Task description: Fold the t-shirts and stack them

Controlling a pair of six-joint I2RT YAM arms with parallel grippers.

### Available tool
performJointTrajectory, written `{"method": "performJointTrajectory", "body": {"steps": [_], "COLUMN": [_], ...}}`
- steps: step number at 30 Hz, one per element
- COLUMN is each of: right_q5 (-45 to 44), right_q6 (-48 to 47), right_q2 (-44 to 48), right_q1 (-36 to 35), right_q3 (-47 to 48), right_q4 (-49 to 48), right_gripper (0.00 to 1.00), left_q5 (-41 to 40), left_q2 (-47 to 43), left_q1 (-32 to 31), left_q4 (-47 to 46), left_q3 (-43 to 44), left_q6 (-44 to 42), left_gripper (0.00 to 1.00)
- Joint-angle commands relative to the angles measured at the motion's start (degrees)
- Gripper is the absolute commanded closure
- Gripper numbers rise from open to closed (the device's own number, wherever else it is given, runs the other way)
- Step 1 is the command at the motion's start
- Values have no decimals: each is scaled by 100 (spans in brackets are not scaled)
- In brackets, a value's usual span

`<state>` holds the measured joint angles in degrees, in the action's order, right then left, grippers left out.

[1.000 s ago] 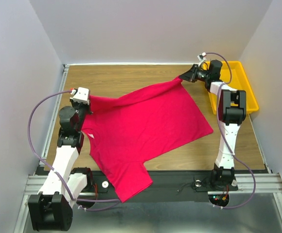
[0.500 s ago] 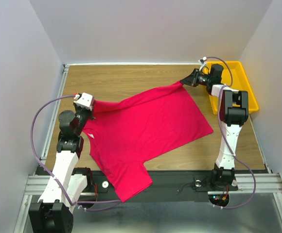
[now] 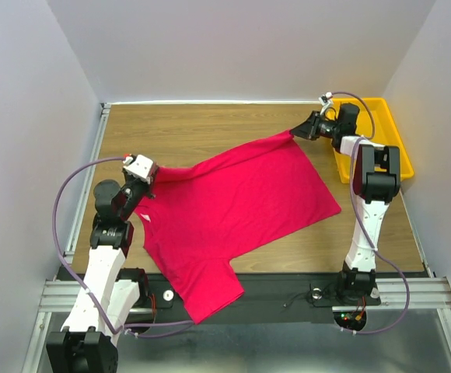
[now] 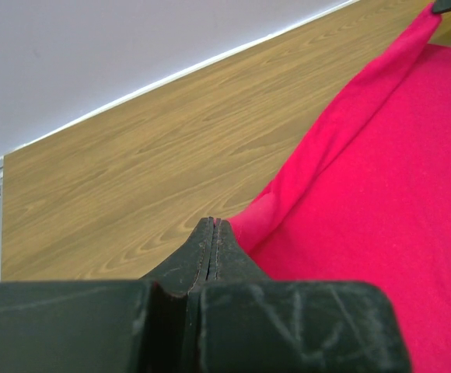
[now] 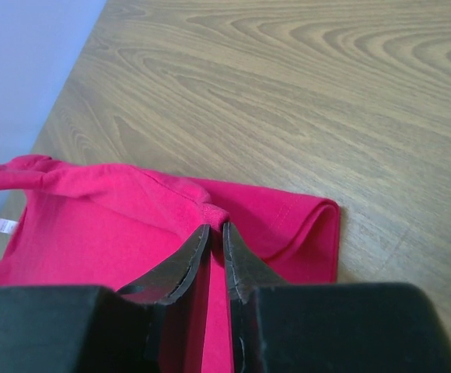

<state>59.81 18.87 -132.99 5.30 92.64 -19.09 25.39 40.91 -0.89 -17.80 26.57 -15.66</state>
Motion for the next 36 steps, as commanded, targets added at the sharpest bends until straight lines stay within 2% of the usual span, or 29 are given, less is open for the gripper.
{"method": "performJointTrajectory", "body": {"steps": [1, 17, 26, 36], "right_q5": [-49, -505, -637, -787], "right_q6": [-393, -912, -1158, -1536], "right_q2": [440, 616, 695, 1178], "right_q1": [59, 85, 85, 94], "right_q3": [-132, -422, -536, -914], "right_q4": [151, 626, 819, 960], "right_gripper": [82, 78, 77, 62], "left_q5": [423, 1258, 1355, 1583], "left_q2": [-258, -338, -636, -636], "left_q1": [18, -17, -105, -175], "left_q4": [-118, 48, 233, 365], "left_q3": [-99, -275, -380, -424], "left_q6": [-165, -446, -640, -684], "left_gripper": [100, 100, 100, 100]}}
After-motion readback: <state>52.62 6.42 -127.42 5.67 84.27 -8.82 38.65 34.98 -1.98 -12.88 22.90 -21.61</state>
